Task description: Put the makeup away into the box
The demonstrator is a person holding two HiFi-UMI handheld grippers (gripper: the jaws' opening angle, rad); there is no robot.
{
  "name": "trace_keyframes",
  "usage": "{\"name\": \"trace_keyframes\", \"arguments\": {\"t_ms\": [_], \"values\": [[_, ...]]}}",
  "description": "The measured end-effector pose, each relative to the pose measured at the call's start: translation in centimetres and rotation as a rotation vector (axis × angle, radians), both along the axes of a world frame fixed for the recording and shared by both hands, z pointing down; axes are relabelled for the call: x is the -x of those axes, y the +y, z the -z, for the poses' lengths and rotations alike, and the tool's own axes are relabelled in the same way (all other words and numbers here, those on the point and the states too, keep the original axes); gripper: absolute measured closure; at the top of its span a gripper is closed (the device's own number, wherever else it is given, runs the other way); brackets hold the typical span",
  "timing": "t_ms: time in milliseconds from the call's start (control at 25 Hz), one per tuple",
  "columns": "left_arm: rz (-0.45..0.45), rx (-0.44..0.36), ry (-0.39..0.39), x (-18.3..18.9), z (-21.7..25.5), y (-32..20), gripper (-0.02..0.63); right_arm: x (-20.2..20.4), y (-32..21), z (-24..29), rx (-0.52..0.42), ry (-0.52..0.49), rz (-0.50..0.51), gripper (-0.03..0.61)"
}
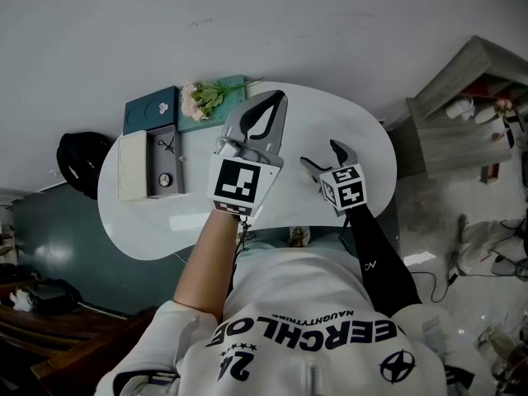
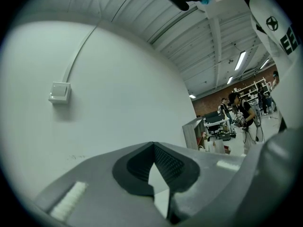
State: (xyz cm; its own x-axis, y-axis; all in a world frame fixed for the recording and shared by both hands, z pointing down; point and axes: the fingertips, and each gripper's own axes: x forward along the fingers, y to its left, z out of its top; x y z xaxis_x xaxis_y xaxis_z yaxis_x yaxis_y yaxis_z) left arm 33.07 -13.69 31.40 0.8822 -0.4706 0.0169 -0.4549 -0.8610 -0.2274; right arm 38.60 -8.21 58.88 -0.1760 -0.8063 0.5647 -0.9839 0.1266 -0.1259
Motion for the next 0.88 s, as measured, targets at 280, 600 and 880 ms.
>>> {"name": "trace_keyframes", "arguments": {"t_ms": [280, 600, 880], "values": [[0.000, -0.014, -0.002, 0.4, 0.1, 0.3, 0.612, 1.3, 3.7, -8.0, 0.215, -0.063, -0.020, 0.060], [0.000, -0.024, 0.002, 0.9, 0.2, 0.4, 0.612, 1.7, 3.7, -9.1, 0.280, -0.097, -0.032, 0.199], [0.016, -0.022, 0.008, 1.5, 0.3, -0.2, 0.612, 1.4, 3.3, -8.5, 0.293, -0.032, -0.003, 0.365]]}}
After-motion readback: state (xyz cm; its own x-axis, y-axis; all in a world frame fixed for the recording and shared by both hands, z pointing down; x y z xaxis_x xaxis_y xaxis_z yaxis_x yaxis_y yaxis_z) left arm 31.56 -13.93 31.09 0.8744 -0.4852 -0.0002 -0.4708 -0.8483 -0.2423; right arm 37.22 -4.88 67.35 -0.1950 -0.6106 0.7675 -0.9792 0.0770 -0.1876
